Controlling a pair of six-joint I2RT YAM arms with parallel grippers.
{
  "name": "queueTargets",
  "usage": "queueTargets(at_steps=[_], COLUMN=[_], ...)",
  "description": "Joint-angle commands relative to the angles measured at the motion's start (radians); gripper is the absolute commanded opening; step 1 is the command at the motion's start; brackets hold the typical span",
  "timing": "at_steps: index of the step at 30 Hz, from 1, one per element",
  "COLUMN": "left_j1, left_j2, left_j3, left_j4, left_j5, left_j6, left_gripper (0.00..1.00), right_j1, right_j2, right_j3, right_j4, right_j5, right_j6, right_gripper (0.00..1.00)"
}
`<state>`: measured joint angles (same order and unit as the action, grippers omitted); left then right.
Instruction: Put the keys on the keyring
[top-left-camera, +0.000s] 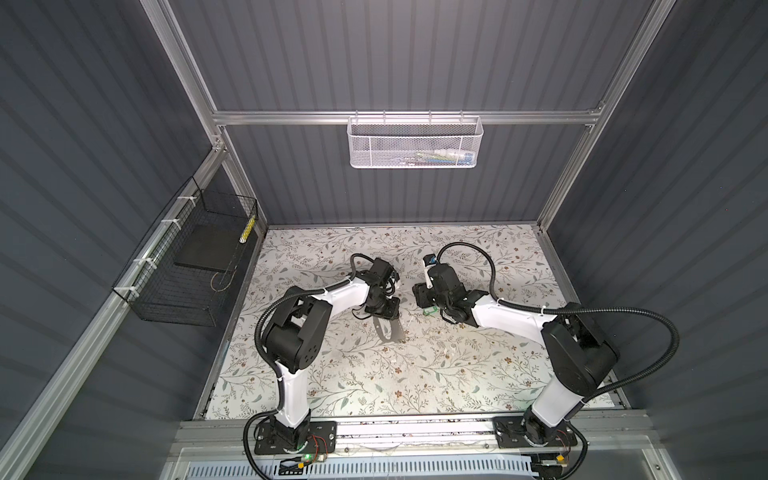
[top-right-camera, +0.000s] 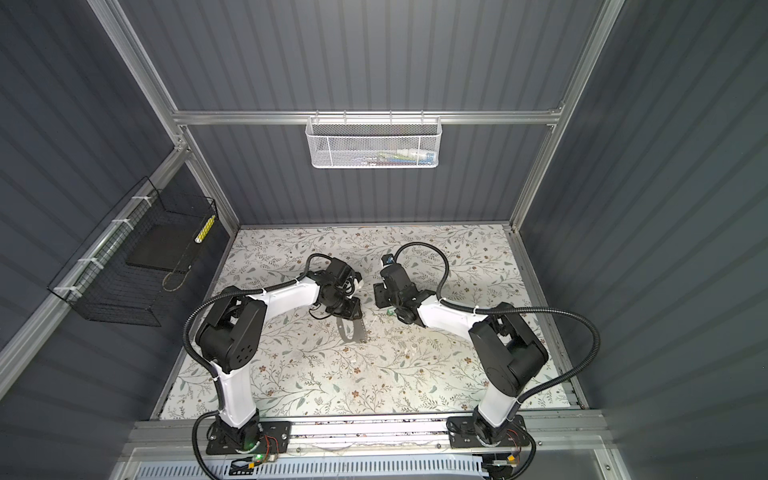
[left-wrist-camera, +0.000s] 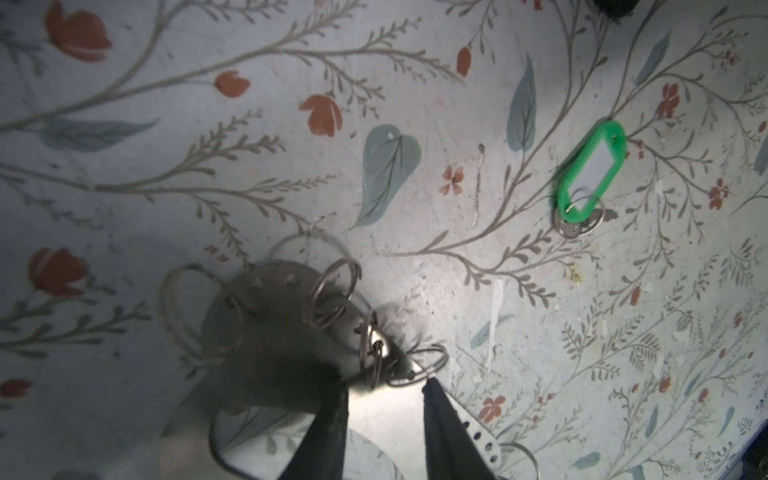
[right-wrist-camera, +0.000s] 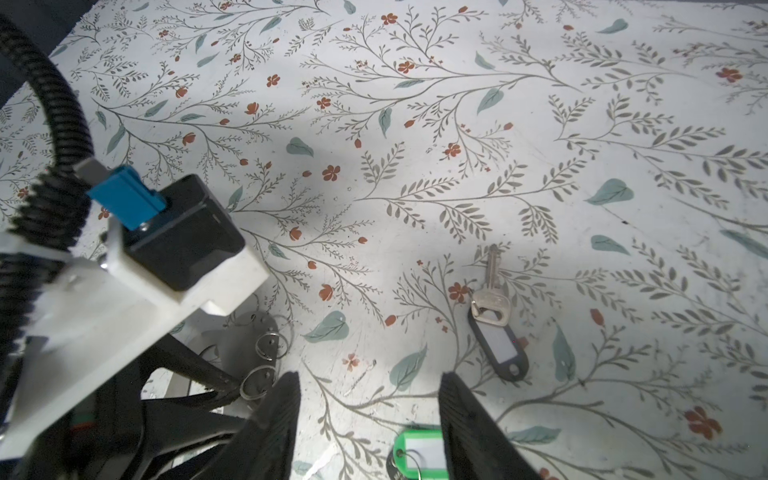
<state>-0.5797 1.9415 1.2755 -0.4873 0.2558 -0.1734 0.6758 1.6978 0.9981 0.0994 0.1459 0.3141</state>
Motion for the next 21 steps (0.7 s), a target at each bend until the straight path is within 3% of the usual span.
queueTargets(at_steps=[1, 15, 21], left_j1=[-0.002, -0.005, -0.001], left_j2=[0.025, -0.03, -0.093], left_j3=[0.02, 0.005, -0.011], left_j4=[-0.005, 0.009, 0.009], left_j5=[0.021, -0.005, -0.078], left_j6=[-0.02, 0.03, 0.064], left_gripper=[0.33, 0.36, 0.37], right_j1=[0.003, 0.002, -0.03], right_j2=[0.01, -0.003, -0.014], right_j3=[0.023, 0.016, 0.008], right_j4=[-0.011, -0.007, 0.02], right_j5=[0.0, -0.003, -0.325], right_j6=[0.006, 0.001, -0.18], right_gripper=[0.56, 0.57, 0.59])
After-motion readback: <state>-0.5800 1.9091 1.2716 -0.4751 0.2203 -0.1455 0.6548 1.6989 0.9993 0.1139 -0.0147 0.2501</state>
